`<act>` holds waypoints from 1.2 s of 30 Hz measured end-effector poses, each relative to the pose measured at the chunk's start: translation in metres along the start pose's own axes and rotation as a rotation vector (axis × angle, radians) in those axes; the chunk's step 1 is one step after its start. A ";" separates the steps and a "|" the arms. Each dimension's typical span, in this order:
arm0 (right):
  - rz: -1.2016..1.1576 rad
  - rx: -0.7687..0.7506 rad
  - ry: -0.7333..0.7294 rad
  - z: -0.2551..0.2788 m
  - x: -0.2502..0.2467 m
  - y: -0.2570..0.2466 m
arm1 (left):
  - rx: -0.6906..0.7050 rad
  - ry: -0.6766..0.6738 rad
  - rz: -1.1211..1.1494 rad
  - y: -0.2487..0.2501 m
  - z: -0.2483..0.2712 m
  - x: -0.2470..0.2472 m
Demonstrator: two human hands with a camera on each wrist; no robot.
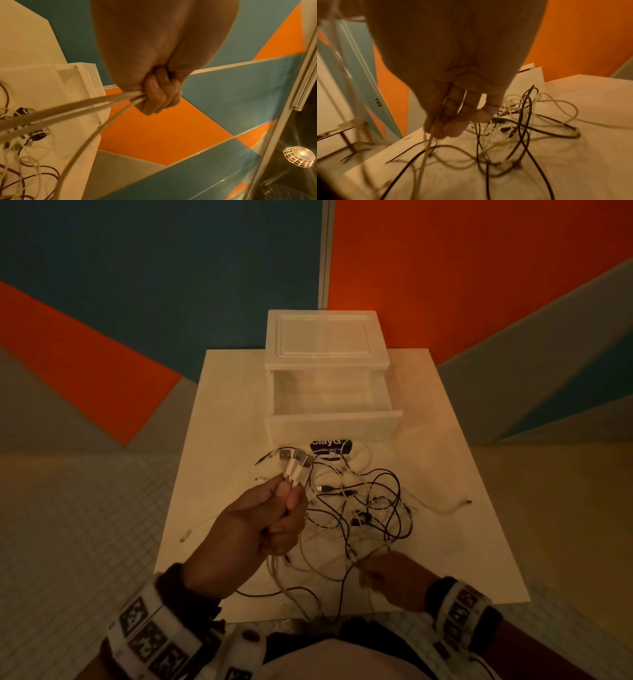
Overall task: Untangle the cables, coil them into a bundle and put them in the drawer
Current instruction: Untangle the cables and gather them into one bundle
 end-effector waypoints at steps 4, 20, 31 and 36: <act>0.116 0.007 -0.407 0.006 0.057 -0.007 | -0.006 -0.008 -0.005 -0.001 -0.002 0.001; -0.455 0.052 -0.036 -0.109 -0.006 -0.002 | -0.082 0.153 -0.060 -0.015 -0.002 -0.017; 0.075 -0.095 -0.502 -0.026 0.068 -0.019 | 0.085 0.189 -0.025 -0.003 -0.004 -0.024; -0.092 -0.031 -0.212 0.023 -0.011 -0.037 | 0.072 0.204 -0.021 -0.017 -0.003 -0.022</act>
Point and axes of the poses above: each hand's wrist, its own z-axis away from the middle knuckle, its own x-axis out of the palm, y = z × x, the point moved 6 cm from there along -z, towards the middle knuckle, and after that the axes turned 15 degrees about -y, right-handed, at the moved point
